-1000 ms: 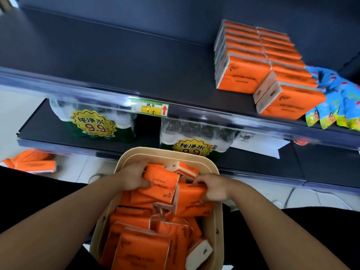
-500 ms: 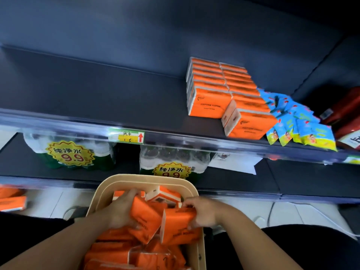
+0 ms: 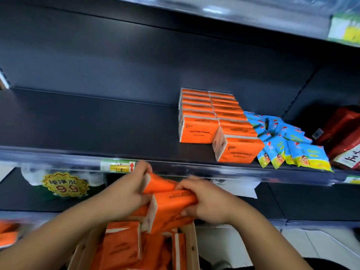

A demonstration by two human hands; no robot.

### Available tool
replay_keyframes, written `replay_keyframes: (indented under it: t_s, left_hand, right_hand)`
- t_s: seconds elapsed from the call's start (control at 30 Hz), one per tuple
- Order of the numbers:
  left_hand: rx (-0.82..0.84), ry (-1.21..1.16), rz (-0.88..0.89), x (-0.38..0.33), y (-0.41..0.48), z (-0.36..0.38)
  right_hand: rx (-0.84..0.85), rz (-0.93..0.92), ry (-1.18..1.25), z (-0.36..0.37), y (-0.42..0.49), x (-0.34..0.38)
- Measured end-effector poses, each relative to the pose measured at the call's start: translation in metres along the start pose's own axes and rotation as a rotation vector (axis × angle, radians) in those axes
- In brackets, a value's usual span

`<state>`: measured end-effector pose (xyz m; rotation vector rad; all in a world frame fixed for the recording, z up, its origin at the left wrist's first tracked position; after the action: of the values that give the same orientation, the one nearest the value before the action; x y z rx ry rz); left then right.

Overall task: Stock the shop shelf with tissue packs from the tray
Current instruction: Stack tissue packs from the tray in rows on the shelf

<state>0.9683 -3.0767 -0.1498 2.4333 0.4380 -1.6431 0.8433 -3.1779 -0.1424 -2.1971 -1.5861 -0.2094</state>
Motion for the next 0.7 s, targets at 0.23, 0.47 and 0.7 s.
replay_keyframes:
  t_s: [0.23,0.47,0.7]
  left_hand:
    - [-0.01,-0.091,0.119,-0.056,0.059,-0.034]
    - [-0.064,-0.329,0.125,-0.045,0.139,-0.02]
    - [-0.274,-0.058,0.046,-0.018,0.165,-0.013]
  right_hand:
    - [-0.345,-0.038,-0.175,-0.093,0.001,-0.007]
    - [-0.386,0.092,-0.326,-0.139,0.037,-0.048]
    - [-0.324,0.165,-0.395,-0.135,0.051,-0.064]
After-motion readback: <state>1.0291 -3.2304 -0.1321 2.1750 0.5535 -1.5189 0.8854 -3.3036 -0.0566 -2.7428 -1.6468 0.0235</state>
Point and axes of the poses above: each hand's wrist, its own y-axis towards the middle knuckle, its own z-axis out of the palm, x = y × z, the point moved 8 cm from there along y, towards the middle knuckle, and after that the axes turned 13 degrees about -y, right-handed, at the moved point
